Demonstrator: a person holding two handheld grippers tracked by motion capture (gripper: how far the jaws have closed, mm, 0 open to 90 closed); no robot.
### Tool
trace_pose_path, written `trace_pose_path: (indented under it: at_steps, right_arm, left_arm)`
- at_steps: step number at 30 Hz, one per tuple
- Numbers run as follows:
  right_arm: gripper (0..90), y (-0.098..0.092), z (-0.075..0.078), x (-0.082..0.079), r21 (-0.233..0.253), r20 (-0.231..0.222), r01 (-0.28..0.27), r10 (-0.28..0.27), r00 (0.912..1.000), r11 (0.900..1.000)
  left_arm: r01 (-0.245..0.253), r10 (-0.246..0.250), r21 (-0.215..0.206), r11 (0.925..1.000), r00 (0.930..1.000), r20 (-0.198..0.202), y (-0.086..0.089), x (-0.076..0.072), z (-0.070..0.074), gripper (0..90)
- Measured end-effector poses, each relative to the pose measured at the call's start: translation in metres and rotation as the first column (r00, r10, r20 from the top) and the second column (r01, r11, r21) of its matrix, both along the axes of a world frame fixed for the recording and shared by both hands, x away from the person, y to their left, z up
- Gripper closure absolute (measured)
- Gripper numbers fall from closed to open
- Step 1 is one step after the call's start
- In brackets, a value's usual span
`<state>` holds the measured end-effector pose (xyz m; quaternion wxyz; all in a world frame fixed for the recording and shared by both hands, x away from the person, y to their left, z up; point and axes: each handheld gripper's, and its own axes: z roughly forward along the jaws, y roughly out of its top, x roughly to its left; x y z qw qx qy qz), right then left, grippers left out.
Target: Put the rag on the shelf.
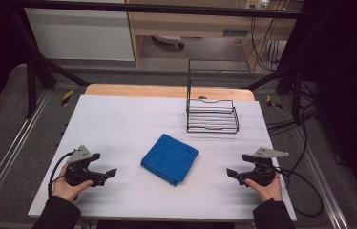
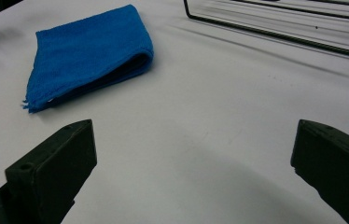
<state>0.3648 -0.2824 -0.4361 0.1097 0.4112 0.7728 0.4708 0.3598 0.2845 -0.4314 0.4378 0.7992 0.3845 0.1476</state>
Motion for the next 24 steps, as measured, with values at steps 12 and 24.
trace_pose_path:
  at_steps: [12, 24]
  right_arm:
    - [0.8, 0.008, 0.003, -0.001, -0.024, 0.009, -0.007, 0.007, 0.9999, 1.0]
    - [2.4, 0.043, 0.008, -0.003, -0.06, 0.012, -0.046, 0.047, 0.9988, 0.997]
  left_arm:
    - [-0.01, 0.01, 0.01, 0.9999, 0.9999, 0.002, 0.003, 0.0, -0.002, 5.1]
    - [-0.025, 0.025, 0.012, 0.9996, 0.9997, -0.001, 0.006, 0.0, -0.003, 4.8]
